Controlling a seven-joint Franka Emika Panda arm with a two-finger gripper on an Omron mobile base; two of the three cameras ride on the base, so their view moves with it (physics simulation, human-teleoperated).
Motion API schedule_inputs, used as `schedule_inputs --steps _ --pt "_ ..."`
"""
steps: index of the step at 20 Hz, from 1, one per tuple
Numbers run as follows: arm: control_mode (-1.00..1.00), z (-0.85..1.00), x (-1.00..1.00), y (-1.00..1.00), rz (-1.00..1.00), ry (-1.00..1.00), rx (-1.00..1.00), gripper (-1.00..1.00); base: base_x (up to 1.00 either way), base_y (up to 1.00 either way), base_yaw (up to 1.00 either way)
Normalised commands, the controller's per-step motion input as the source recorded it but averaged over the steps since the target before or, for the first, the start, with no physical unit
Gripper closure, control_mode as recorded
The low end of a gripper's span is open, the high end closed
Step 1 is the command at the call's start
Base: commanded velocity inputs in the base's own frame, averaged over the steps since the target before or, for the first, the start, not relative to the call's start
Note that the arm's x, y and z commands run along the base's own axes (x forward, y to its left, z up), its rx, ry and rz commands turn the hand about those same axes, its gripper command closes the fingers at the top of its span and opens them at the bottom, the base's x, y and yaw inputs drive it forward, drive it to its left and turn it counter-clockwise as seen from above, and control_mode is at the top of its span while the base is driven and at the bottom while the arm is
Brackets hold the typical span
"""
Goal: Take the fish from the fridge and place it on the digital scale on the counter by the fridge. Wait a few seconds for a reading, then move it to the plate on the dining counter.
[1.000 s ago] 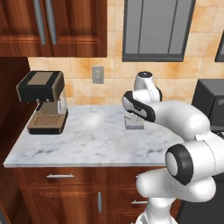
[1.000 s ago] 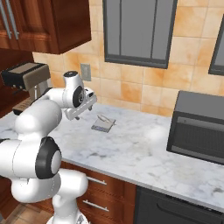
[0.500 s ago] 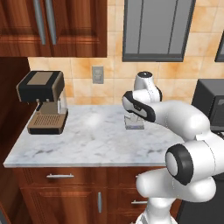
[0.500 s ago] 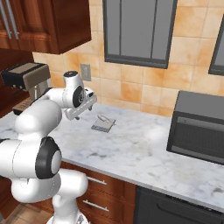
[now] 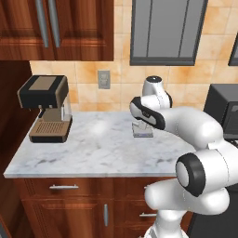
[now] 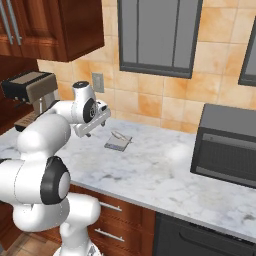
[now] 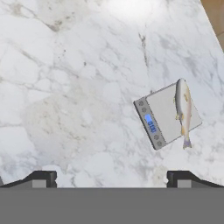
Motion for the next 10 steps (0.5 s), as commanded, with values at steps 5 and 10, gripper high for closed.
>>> schedule_inputs --steps 5,10 --pt "-1.00 0.00 0.00 0.00 0.00 0.00 0.00 -1.00 0.00 0.00 0.00" --pt "-1.00 0.00 0.00 0.00 0.00 0.00 0.00 -1.00 0.00 0.00 0.00"
